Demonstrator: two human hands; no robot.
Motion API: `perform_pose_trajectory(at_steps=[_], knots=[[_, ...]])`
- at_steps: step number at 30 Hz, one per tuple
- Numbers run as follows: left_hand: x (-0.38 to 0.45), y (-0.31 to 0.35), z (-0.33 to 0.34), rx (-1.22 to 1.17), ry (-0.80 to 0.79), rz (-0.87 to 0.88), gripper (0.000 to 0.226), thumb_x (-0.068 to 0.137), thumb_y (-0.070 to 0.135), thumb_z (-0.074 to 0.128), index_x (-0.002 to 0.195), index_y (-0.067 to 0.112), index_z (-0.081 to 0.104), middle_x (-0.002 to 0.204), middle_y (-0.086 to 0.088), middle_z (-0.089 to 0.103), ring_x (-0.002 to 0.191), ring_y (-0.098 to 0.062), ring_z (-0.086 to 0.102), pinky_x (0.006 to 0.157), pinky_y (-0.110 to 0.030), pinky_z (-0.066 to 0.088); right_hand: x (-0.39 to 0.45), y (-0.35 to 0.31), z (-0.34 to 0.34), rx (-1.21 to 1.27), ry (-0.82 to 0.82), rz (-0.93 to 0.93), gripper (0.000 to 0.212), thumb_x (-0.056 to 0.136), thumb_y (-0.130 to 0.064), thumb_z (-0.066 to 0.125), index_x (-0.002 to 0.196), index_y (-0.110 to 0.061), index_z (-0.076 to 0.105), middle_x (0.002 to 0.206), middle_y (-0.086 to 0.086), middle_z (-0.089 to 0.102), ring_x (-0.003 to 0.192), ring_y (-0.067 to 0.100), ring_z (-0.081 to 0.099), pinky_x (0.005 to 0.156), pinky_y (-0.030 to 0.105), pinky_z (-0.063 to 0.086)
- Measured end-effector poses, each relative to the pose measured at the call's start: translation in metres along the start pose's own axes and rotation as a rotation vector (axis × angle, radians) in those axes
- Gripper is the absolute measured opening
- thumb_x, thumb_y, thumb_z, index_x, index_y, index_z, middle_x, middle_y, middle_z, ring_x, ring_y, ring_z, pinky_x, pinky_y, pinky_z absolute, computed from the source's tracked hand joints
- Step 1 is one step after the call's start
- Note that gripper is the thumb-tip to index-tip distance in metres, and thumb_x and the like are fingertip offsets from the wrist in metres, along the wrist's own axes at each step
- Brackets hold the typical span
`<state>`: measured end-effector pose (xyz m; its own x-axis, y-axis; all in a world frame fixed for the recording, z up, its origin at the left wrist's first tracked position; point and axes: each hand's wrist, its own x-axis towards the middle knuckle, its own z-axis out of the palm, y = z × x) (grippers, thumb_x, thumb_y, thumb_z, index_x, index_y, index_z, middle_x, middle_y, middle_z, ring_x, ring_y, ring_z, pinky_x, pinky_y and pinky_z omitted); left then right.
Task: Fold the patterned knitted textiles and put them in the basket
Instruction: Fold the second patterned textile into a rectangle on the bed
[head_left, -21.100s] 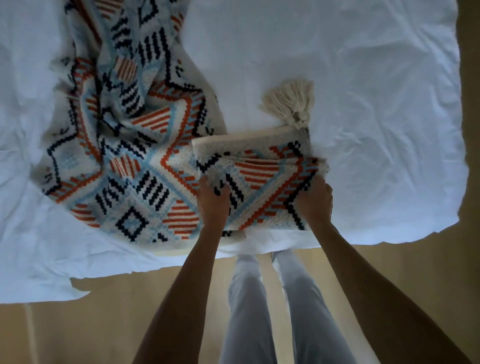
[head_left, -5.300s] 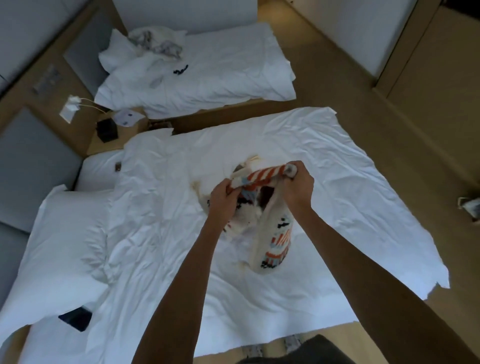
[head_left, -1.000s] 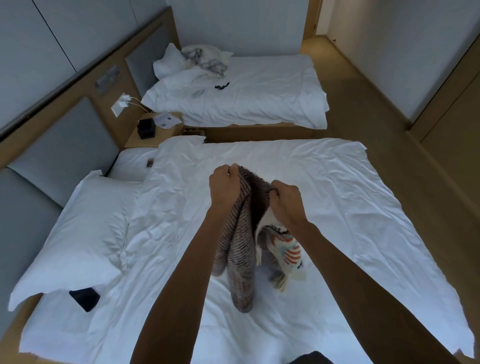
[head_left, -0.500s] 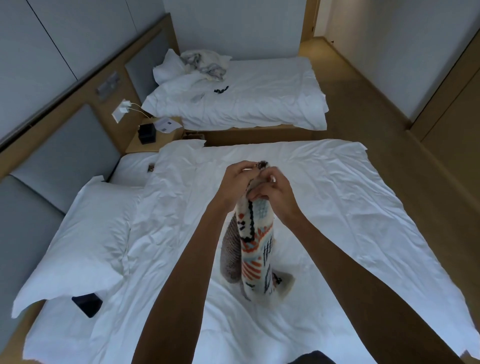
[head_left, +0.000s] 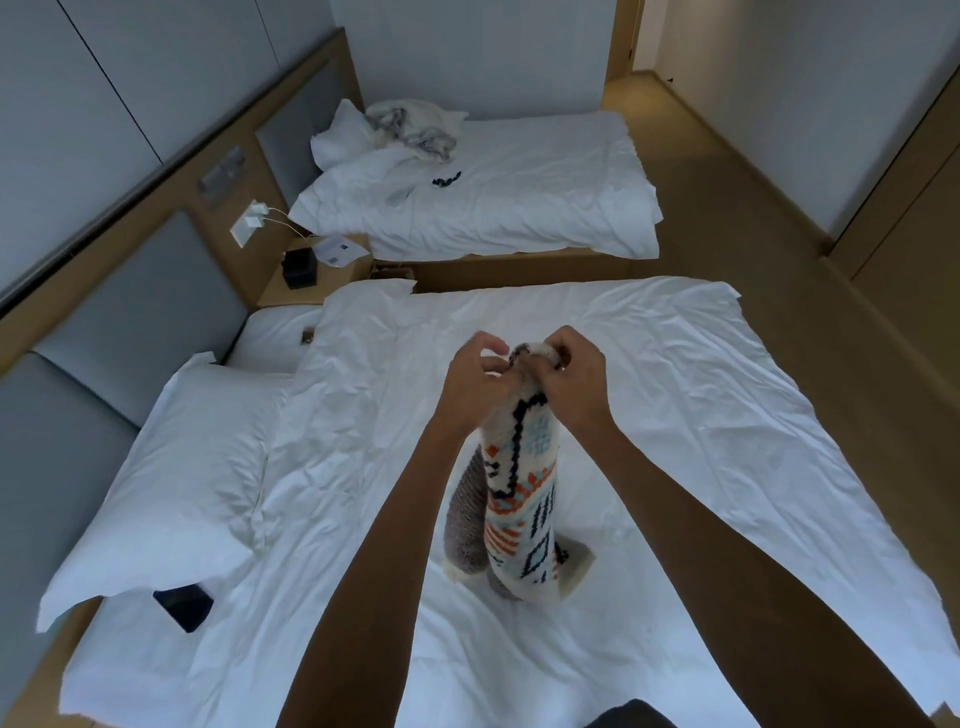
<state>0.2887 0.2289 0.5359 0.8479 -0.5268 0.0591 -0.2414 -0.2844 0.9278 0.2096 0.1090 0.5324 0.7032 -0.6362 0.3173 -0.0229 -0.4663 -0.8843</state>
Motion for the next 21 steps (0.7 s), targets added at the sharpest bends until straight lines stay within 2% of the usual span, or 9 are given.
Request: perform_pose_trajectory(at_steps=[2,3,5,7,12,15,17,19,21], knots=[[-0.002,-0.009,0.005,0.155,-0.145,-0.072,0.015,0.075,0.014,0.074,0.081,0.01,0.061,0.067,0.001,0.061,0.061,-0.015,0.058,0.056,-0.03,0.048,-0.002,-0.003,-0.001,-0.008,0.047,-0.01,0.025,0.083,-0.008,0.071,0.073,-0.007,0.048,0.066,0.004,0.049,0.058,0.005,0.041,0.054,0.012,0.036],[-0.005,-0.015,0.009,0.219,-0.232,-0.115,0.015,0.075,0.015,0.073,0.08,0.007,0.062,0.069,-0.003,0.063,0.062,-0.017,0.059,0.056,-0.031,0.048,-0.001,-0.004,-0.003,-0.007,0.073,-0.02,0.022,0.084,-0.007,0.069,0.075,-0.006,0.049,0.068,0.007,0.051,0.059,0.004,0.042,0.055,0.011,0.036],[-0.008,-0.029,0.015,0.319,-0.332,-0.168,0.025,0.08,0.023,0.072,0.094,0.002,0.067,0.086,-0.012,0.071,0.076,-0.025,0.068,0.064,-0.036,0.055,0.001,-0.008,-0.007,0.017,0.119,-0.032,0.017,0.084,-0.004,0.066,0.078,-0.004,0.05,0.072,0.008,0.053,0.062,0.003,0.045,0.056,0.011,0.038],[-0.009,-0.035,0.018,0.333,-0.36,-0.161,0.031,0.085,0.026,0.07,0.104,0.002,0.068,0.098,-0.015,0.072,0.087,-0.027,0.069,0.076,-0.041,0.059,0.004,-0.011,-0.013,0.045,0.174,-0.022,0.014,0.084,-0.003,0.063,0.08,-0.004,0.05,0.072,0.006,0.053,0.062,0.002,0.045,0.056,0.011,0.039],[-0.002,-0.038,0.016,0.264,-0.486,-0.072,0.033,0.081,0.023,0.074,0.112,0.011,0.069,0.109,-0.003,0.072,0.104,-0.024,0.067,0.087,-0.035,0.055,0.011,-0.007,-0.037,0.103,0.412,0.008,0.017,0.086,-0.004,0.06,0.077,-0.009,0.047,0.067,-0.007,0.045,0.06,0.002,0.04,0.057,0.013,0.036],[-0.006,-0.037,0.023,0.046,-0.367,-0.046,0.037,0.083,0.023,0.071,0.119,0.014,0.067,0.116,-0.004,0.072,0.108,-0.022,0.067,0.093,-0.038,0.055,0.017,-0.006,-0.046,0.001,0.481,0.033,0.011,0.084,-0.006,0.062,0.086,-0.008,0.051,0.077,-0.002,0.051,0.07,0.007,0.045,0.065,0.019,0.037],[-0.002,-0.027,0.033,0.04,-0.217,-0.029,0.037,0.089,0.022,0.066,0.125,0.014,0.061,0.121,-0.005,0.069,0.11,-0.022,0.065,0.095,-0.041,0.054,0.019,-0.002,-0.048,-0.131,0.523,0.073,0.028,0.078,-0.002,0.061,0.099,-0.014,0.049,0.086,0.002,0.054,0.079,0.015,0.051,0.07,0.027,0.043],[0.003,-0.013,0.04,0.086,-0.082,-0.055,0.032,0.092,0.024,0.061,0.121,0.012,0.059,0.117,-0.007,0.068,0.107,-0.024,0.064,0.093,-0.044,0.055,0.015,-0.003,-0.045,-0.199,0.434,0.102,0.026,0.081,-0.005,0.062,0.097,-0.016,0.045,0.075,0.002,0.054,0.066,0.019,0.054,0.065,0.039,0.05],[0.008,-0.004,0.041,0.048,0.066,-0.125,0.026,0.091,0.028,0.061,0.109,0.009,0.061,0.106,-0.009,0.069,0.097,-0.025,0.067,0.086,-0.047,0.057,0.006,0.001,-0.038,-0.231,0.252,0.025,0.024,0.086,-0.021,0.067,0.081,-0.016,0.045,0.061,0.0,0.051,0.053,0.017,0.049,0.057,0.041,0.049]])
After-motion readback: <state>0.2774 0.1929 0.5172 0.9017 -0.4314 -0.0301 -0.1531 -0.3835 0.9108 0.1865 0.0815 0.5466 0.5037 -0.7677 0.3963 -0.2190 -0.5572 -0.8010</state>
